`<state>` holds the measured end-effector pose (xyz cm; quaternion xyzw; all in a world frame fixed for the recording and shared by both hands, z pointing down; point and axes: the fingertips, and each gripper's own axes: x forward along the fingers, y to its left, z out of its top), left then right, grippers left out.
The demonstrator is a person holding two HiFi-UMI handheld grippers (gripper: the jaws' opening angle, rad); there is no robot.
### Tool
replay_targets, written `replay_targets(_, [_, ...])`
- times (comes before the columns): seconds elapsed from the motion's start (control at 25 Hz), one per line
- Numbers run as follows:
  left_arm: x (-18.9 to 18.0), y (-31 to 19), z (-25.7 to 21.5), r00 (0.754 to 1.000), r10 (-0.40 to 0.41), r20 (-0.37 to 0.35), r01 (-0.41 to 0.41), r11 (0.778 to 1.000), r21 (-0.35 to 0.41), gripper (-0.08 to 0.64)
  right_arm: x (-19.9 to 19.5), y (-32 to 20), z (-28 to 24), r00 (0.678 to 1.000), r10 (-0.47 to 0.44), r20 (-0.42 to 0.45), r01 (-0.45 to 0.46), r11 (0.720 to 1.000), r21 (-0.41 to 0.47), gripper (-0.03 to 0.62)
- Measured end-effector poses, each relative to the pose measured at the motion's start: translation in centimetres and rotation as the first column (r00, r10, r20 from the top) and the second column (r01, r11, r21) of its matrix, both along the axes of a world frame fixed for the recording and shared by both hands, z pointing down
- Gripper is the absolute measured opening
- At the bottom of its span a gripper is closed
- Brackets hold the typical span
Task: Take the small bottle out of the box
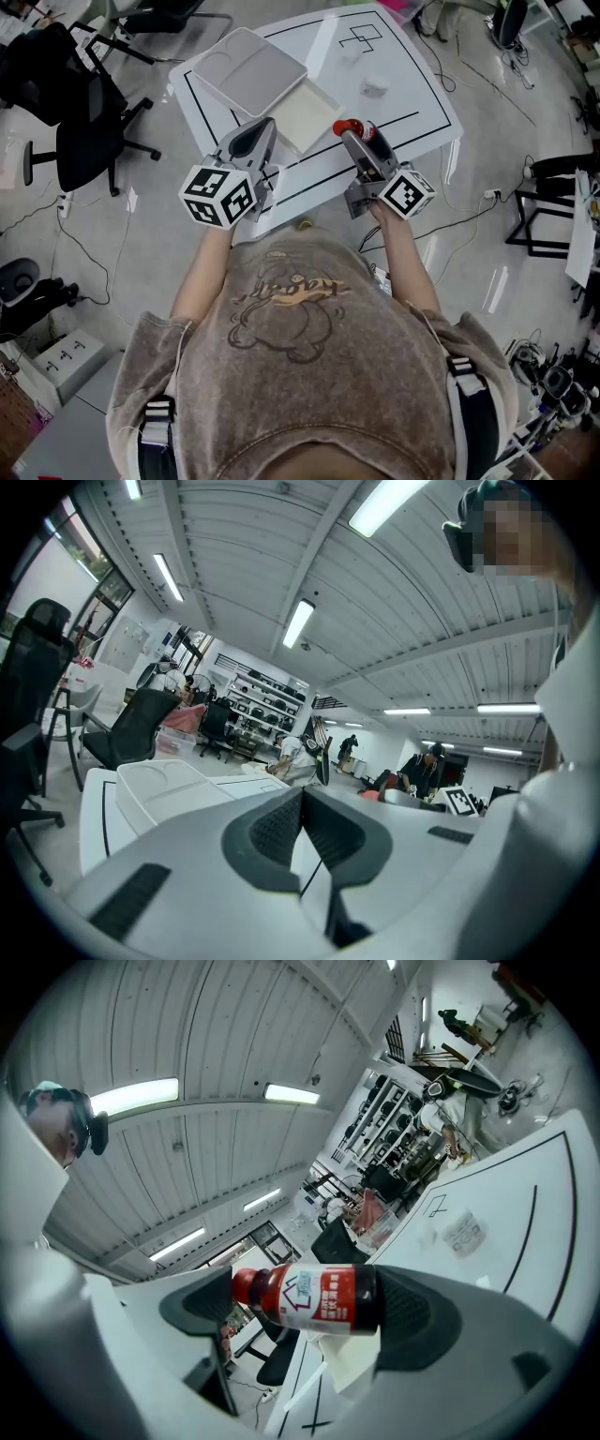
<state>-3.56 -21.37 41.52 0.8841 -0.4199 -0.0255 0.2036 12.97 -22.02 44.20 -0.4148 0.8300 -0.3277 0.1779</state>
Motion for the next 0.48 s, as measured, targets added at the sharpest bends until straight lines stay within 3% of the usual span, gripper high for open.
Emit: replay_targets(0.48, [-0.1,-0.6,0.0,1.0,-0.004,-0.004,0.004,1.0,0.0,0.008,1.3,-0.5,0.6,1.0,0.02,-0.024,-0.021,1.0,-0.014,0.469])
